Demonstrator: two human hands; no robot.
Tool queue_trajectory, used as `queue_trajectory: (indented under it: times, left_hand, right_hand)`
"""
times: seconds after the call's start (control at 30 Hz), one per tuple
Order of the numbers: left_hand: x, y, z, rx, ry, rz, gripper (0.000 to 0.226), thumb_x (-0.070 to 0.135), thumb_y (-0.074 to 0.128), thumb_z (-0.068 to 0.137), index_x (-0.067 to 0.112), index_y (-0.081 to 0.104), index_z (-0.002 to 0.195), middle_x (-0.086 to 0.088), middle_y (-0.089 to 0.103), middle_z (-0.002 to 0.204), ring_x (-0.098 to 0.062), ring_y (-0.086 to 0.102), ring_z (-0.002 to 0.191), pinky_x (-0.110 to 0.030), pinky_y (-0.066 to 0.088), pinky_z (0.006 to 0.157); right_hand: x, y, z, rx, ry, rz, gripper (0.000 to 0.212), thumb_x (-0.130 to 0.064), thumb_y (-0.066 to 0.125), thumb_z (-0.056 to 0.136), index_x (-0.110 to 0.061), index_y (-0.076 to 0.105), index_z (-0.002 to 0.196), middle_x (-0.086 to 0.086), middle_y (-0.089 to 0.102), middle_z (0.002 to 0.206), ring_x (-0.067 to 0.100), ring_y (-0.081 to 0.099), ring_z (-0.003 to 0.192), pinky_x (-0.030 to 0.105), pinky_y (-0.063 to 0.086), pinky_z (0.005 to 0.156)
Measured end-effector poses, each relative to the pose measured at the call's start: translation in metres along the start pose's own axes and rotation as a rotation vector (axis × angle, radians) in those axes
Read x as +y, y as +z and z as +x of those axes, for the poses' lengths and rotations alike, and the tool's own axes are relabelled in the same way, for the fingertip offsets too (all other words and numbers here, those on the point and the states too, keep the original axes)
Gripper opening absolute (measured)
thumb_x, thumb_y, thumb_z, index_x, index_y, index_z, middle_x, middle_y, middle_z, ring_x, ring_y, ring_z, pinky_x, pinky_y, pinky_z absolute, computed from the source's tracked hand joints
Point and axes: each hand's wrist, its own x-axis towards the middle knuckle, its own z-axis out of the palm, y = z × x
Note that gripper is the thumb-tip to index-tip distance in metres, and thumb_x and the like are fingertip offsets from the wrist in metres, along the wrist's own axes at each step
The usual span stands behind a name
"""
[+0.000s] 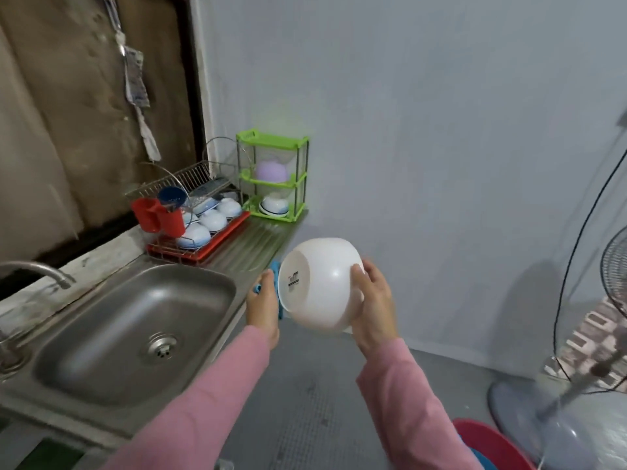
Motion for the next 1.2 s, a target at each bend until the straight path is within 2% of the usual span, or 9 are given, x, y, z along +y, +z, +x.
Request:
queue_trajectory:
  times: [0.1, 0.2, 0.37, 0.47, 0.67, 0.8, 0.93, 1.03, 1.2]
  left_hand:
    - [0.005, 0.033, 0.039, 0.017, 0.015, -0.014, 0.029, 0.042, 0.054, 0.095, 0.018, 0.059, 0.111, -0.005, 0.066, 0.106, -0.024, 0.061, 0.096, -0.041, 0.049, 0.087]
    - [0.012, 0.056, 0.080, 0.045, 0.032, -0.018, 0.026, 0.043, 0.055, 0.093, 0.019, 0.060, 0.102, -0.007, 0.067, 0.105, -0.022, 0.060, 0.092, -0.038, 0.047, 0.084]
    - [0.027, 0.085, 0.159, 0.086, 0.079, -0.047, 0.029, 0.053, 0.060, 0.078, 0.029, 0.058, 0.095, -0.003, 0.067, 0.101, -0.025, 0.062, 0.096, -0.049, 0.050, 0.093]
    - [0.044, 0.105, 0.213, 0.109, 0.170, -0.074, 0.013, 0.036, 0.056, 0.094, 0.025, 0.063, 0.098, 0.002, 0.067, 0.092, -0.020, 0.062, 0.087, -0.038, 0.049, 0.082]
    - [0.095, 0.152, 0.335, 0.151, 0.280, -0.170, 0.014, 0.022, 0.049, 0.101, 0.016, 0.061, 0.104, 0.000, 0.065, 0.092, -0.016, 0.057, 0.088, -0.031, 0.044, 0.075]
    - [0.132, 0.180, 0.408, 0.160, 0.320, -0.194, 0.028, 0.028, 0.052, 0.100, 0.015, 0.062, 0.122, -0.002, 0.067, 0.112, -0.019, 0.060, 0.104, -0.035, 0.047, 0.089]
    - [0.158, 0.204, 0.466, 0.134, 0.390, -0.243, 0.026, 0.029, 0.057, 0.099, 0.021, 0.064, 0.123, 0.000, 0.070, 0.113, -0.013, 0.064, 0.098, -0.032, 0.051, 0.084]
    - [0.177, 0.222, 0.503, 0.158, 0.442, -0.287, 0.016, 0.027, 0.060, 0.097, 0.031, 0.066, 0.112, 0.006, 0.070, 0.107, -0.011, 0.064, 0.098, -0.028, 0.051, 0.080]
    - [0.203, 0.243, 0.569, 0.288, 0.514, -0.326, 0.013, 0.026, 0.060, 0.097, 0.033, 0.068, 0.105, -0.002, 0.068, 0.118, -0.021, 0.063, 0.112, -0.042, 0.050, 0.100]
  right_hand:
    - [-0.011, -0.001, 0.055, -0.043, -0.030, -0.032, 0.025, -0.016, 0.054, 0.101, -0.012, 0.059, 0.126, -0.005, 0.071, 0.097, 0.009, 0.068, 0.077, 0.028, 0.055, 0.064]
    - [-0.013, 0.003, 0.106, -0.084, -0.027, -0.015, 0.020, -0.015, 0.055, 0.101, -0.017, 0.060, 0.120, -0.007, 0.072, 0.097, 0.009, 0.069, 0.079, 0.029, 0.055, 0.065]
    - [-0.004, 0.022, 0.194, -0.151, -0.032, 0.017, 0.048, -0.030, 0.064, 0.079, -0.015, 0.059, 0.123, -0.005, 0.073, 0.099, 0.011, 0.070, 0.082, 0.031, 0.056, 0.068]
    - [-0.002, 0.039, 0.258, -0.199, -0.042, 0.039, 0.049, -0.029, 0.063, 0.078, -0.014, 0.059, 0.124, -0.005, 0.074, 0.098, 0.012, 0.070, 0.082, 0.030, 0.057, 0.067]
    - [-0.012, 0.098, 0.395, -0.279, -0.062, 0.028, 0.044, -0.028, 0.064, 0.079, -0.014, 0.062, 0.120, -0.001, 0.074, 0.100, 0.014, 0.071, 0.083, 0.031, 0.057, 0.067]
    - [-0.019, 0.134, 0.484, -0.306, -0.052, 0.055, 0.036, -0.015, 0.058, 0.098, -0.004, 0.056, 0.133, 0.006, 0.070, 0.109, 0.014, 0.070, 0.085, 0.029, 0.058, 0.066]
    - [-0.022, 0.163, 0.558, -0.328, -0.060, 0.155, 0.055, -0.020, 0.066, 0.084, -0.005, 0.053, 0.136, 0.011, 0.064, 0.127, 0.015, 0.070, 0.093, 0.028, 0.058, 0.070]
    - [-0.025, 0.180, 0.609, -0.364, -0.024, 0.193, 0.035, -0.011, 0.062, 0.095, -0.012, 0.055, 0.130, 0.005, 0.068, 0.116, 0.011, 0.071, 0.084, 0.027, 0.058, 0.066]
    - [-0.023, 0.208, 0.693, -0.438, 0.076, 0.262, 0.026, -0.012, 0.047, 0.103, -0.021, 0.057, 0.125, -0.004, 0.072, 0.100, 0.011, 0.070, 0.082, 0.034, 0.056, 0.075]
